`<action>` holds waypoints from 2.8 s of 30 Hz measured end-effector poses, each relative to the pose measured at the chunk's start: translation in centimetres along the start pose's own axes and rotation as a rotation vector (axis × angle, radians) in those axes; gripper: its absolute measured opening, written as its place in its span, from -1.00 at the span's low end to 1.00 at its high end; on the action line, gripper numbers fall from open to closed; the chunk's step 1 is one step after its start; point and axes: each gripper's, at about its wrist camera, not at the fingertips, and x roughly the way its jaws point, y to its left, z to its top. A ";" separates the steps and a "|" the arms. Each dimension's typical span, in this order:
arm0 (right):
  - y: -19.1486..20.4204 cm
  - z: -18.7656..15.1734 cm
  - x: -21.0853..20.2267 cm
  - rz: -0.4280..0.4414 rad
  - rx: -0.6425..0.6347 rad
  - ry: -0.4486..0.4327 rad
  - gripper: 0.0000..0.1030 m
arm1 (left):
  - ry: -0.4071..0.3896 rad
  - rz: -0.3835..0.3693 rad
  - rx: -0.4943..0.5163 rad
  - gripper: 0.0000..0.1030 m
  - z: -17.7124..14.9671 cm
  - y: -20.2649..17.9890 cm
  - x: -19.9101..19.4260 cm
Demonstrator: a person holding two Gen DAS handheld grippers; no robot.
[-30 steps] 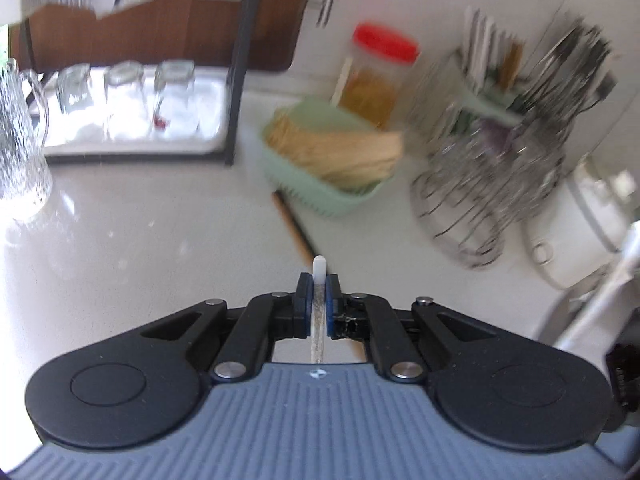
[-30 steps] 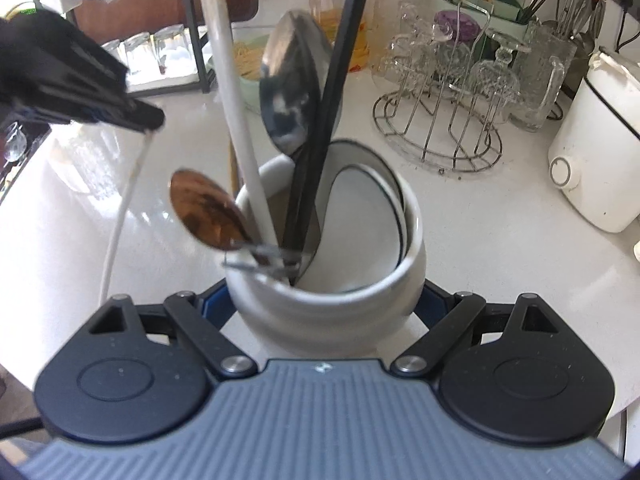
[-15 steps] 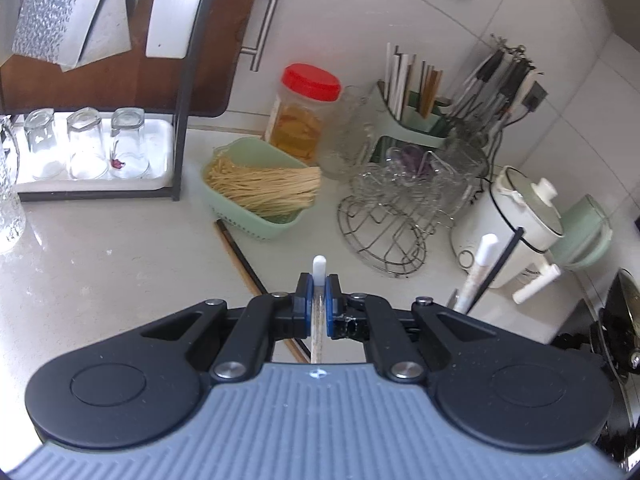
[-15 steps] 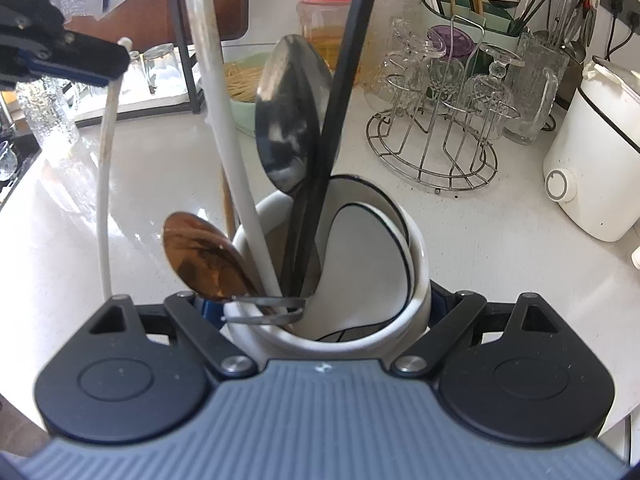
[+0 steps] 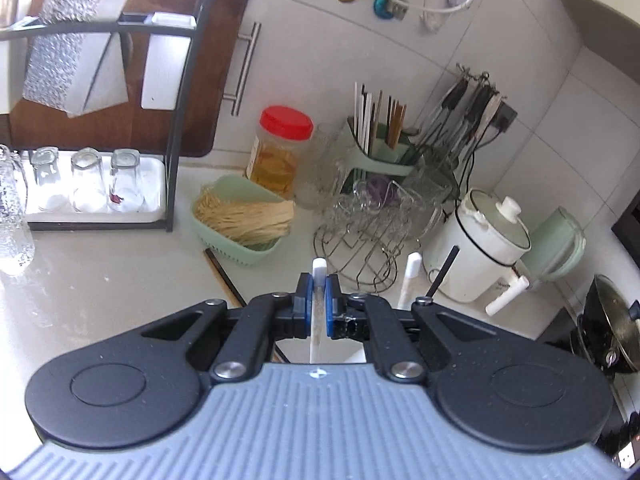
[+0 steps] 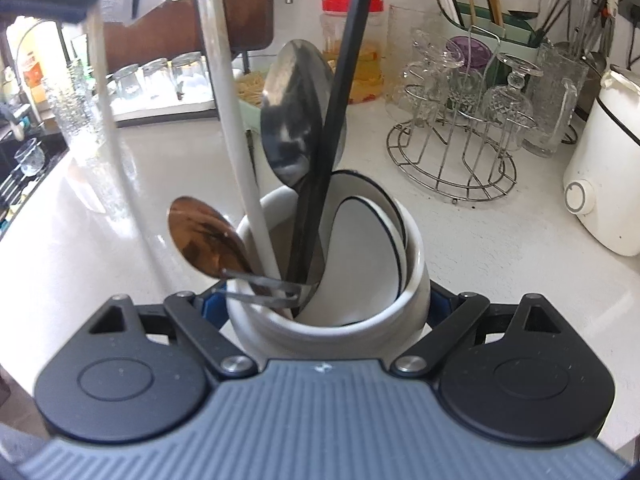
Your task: Organize utensils
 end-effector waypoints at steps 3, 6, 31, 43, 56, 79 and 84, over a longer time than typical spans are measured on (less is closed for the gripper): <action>-0.2 -0.2 -0.1 0.017 -0.016 -0.012 0.80 | -0.013 0.009 -0.004 -0.87 -0.4 -0.8 -0.6; -0.1 -0.2 0.0 0.025 -0.038 -0.017 0.78 | -0.024 0.023 0.002 -0.87 -0.7 -1.6 -1.0; -1.3 -0.8 0.0 0.118 -0.081 -0.028 0.76 | -0.139 0.100 0.102 -0.87 3.9 -8.5 -8.3; -1.2 -0.9 -0.1 0.130 -0.092 -0.036 0.78 | -0.196 0.096 0.158 -0.87 6.6 -12.0 -12.1; -1.4 -1.1 -0.3 0.146 -0.101 -0.047 0.77 | -0.170 0.057 0.201 -0.87 5.4 -15.2 -9.9; -1.4 -1.5 -0.5 0.156 -0.108 -0.073 0.78 | -0.076 0.110 0.310 -0.87 0.0 -15.8 -1.2; -1.5 -1.6 -0.6 0.157 -0.108 -0.079 0.77 | 0.012 0.120 0.299 -0.87 -1.0 -15.3 0.6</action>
